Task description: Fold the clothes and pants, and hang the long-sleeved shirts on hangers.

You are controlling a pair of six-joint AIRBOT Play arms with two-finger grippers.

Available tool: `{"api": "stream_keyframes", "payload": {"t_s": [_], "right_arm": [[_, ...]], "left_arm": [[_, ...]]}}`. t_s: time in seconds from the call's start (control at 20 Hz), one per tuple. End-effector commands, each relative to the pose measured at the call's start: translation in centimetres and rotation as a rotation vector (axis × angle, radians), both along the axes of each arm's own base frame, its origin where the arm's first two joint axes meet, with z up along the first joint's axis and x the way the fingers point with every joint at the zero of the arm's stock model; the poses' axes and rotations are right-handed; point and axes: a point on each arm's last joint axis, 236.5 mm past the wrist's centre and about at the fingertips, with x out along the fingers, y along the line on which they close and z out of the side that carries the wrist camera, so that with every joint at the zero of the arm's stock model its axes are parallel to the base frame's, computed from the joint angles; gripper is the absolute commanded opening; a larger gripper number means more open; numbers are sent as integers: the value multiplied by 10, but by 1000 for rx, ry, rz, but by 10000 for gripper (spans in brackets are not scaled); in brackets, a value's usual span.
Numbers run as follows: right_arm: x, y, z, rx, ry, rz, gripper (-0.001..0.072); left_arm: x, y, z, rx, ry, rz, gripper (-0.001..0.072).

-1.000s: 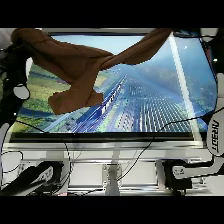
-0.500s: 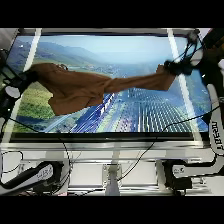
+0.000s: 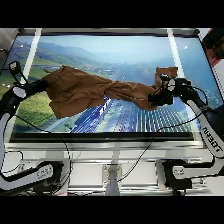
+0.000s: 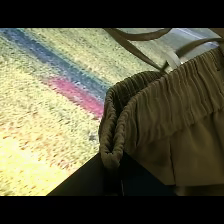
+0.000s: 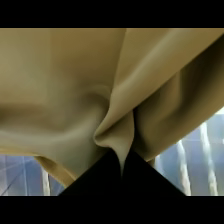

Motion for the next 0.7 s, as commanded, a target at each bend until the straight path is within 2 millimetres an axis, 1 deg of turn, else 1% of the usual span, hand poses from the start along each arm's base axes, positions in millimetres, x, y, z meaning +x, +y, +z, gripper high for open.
{"api": "stream_keyframes", "payload": {"t_s": [0.0,0.05,0.1,0.15,0.2,0.25,0.3,0.35,0.4,0.45,0.5,0.55,0.65], "right_arm": [[10,2,6,-3,-38,6,44],[18,2,13,-1,-62,4,229],[26,2,19,-1,-86,5,459],[31,3,24,1,-104,5,594],[36,4,30,4,-114,5,598],[37,9,36,19,-112,6,594],[36,19,42,48,-111,9,583],[37,36,48,94,-119,22,583],[36,58,54,150,-133,48,582],[35,86,60,216,-144,79,549],[33,114,64,272,-158,116,497],[32,143,67,309,-185,159,480],[34,192,70,335,-266,230,482]], "left_arm": [[8,6,14,15,-63,23,37],[11,7,22,17,-93,35,37],[14,9,28,27,-118,40,37],[16,11,30,33,-131,47,37],[16,11,31,34,-134,48,37],[16,11,31,34,-134,48,37],[16,11,31,34,-135,48,37],[16,11,31,34,-135,48,37],[16,11,31,34,-135,48,37],[16,11,31,34,-135,48,37],[16,11,31,34,-135,47,37],[16,11,31,34,-134,47,37],[16,11,31,34,-134,48,37]]}}
